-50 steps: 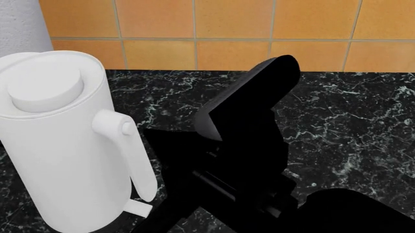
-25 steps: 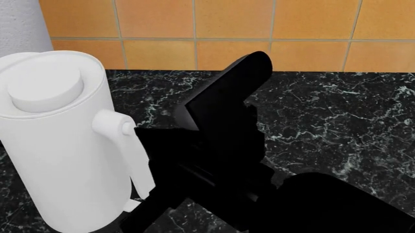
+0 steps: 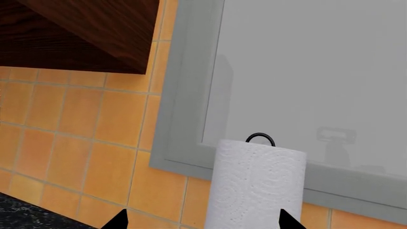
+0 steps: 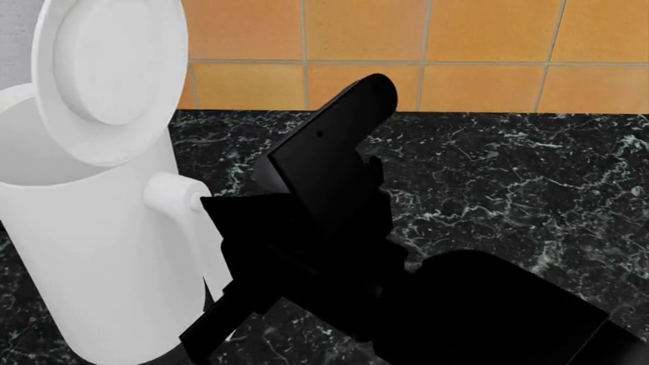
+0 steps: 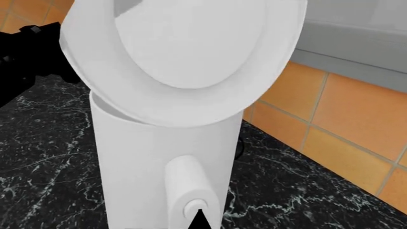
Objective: Press the button to open the lid of the electric kettle.
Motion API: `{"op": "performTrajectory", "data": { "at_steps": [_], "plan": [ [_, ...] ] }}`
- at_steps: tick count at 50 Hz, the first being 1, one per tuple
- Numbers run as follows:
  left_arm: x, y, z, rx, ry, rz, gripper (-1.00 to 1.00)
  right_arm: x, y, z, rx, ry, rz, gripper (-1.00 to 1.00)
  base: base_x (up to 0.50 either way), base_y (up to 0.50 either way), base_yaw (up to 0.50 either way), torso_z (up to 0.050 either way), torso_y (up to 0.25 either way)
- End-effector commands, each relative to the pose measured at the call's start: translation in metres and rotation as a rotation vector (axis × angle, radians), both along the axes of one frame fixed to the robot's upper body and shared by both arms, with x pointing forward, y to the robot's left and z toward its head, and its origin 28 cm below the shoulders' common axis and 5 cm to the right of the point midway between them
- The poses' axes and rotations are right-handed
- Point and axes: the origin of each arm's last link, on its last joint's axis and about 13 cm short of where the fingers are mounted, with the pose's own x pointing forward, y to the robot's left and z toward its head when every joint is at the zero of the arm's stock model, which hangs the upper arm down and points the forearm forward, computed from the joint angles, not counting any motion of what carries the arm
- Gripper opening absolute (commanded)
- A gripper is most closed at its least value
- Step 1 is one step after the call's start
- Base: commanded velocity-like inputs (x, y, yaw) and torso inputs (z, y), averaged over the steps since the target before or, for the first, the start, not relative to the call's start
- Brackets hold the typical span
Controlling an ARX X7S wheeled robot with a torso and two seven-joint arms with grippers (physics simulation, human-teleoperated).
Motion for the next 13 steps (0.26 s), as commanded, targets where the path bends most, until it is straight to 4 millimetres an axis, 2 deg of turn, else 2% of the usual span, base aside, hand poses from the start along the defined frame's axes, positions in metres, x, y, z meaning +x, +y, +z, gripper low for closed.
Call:
{"op": "performTrajectory", "data": {
  "at_steps": [1, 13],
  "plan": [
    [-0.0004, 0.0005, 0.0028, 0.0, -0.001, 0.002, 1.0, 0.0077, 0.014, -0.0112, -0.035, 0.025, -0.004, -1.0, 0.02, 0.01, 0.01, 0.0, 0.0],
    [-0.0008, 0.0012, -0.0005, -0.003, -0.004, 0.005, 1.0, 0.0137, 0.0199, -0.0153, -0.071, 0.057, 0.0, -1.0, 0.01, 0.01, 0.02, 0.0, 0.0]
  ]
}}
